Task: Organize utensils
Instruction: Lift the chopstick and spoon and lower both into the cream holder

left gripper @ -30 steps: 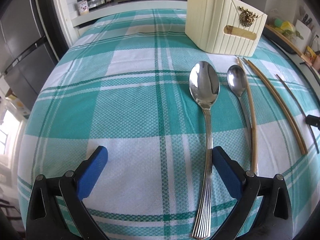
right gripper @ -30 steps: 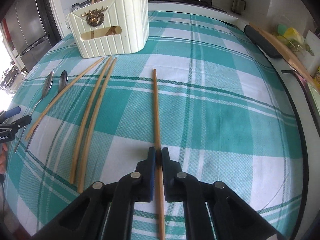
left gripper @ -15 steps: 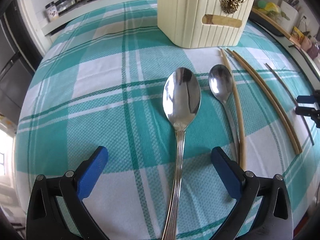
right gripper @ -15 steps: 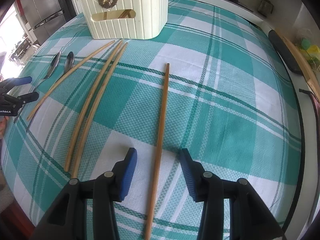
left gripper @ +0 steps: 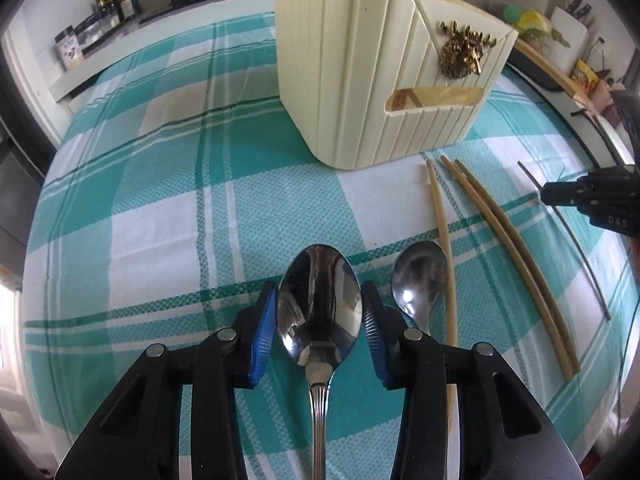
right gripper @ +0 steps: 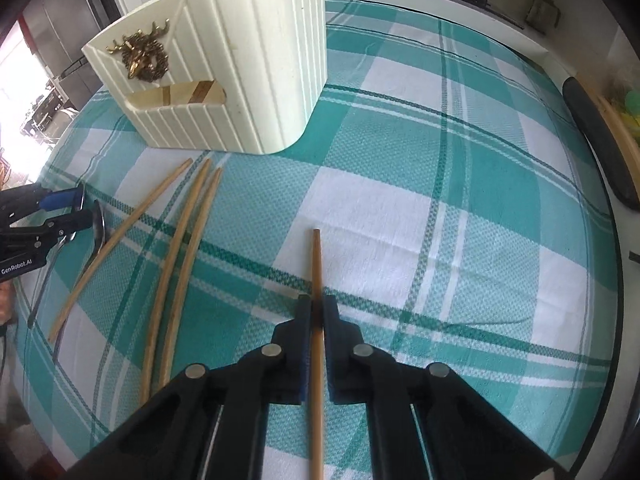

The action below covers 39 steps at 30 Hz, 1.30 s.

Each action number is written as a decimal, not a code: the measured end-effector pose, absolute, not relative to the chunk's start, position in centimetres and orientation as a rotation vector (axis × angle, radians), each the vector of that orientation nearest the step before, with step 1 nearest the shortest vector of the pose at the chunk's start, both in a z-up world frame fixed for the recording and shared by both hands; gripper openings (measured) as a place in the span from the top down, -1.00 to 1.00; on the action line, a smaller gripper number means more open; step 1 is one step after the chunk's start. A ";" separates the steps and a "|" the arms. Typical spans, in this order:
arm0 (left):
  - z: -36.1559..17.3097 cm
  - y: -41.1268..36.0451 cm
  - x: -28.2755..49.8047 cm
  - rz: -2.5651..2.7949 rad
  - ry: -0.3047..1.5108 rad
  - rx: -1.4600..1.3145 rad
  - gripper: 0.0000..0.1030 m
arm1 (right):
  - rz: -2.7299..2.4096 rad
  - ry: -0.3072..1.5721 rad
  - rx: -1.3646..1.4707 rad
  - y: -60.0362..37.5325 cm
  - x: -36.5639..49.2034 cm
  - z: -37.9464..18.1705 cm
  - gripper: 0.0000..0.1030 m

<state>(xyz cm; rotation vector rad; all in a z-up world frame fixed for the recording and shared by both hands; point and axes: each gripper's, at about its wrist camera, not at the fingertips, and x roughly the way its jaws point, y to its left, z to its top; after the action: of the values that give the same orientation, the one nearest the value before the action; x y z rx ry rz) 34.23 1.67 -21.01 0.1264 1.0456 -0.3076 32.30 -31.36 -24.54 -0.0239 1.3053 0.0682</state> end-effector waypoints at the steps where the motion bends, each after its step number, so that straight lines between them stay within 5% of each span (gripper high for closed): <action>1: -20.2 2.0 33.8 -0.312 1.022 0.111 0.19 | 0.075 1.277 0.003 -31.4 32.0 -23.8 0.89; 14: -9.4 5.3 24.9 -0.390 0.727 0.000 0.19 | 0.143 0.883 0.112 -30.2 23.0 -9.4 0.89; 30: -4.5 5.6 23.4 -0.434 0.643 -0.073 0.20 | 0.140 0.709 0.142 -30.4 21.4 -4.3 0.88; 39: 3.9 5.5 26.6 -0.470 0.461 -0.148 0.20 | 0.117 0.570 0.073 -30.2 25.6 1.5 0.89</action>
<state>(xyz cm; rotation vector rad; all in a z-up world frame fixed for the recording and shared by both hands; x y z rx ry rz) 26.59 5.47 3.95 -0.1480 0.4614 -0.4702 25.61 -30.20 1.46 0.0730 0.5698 0.1166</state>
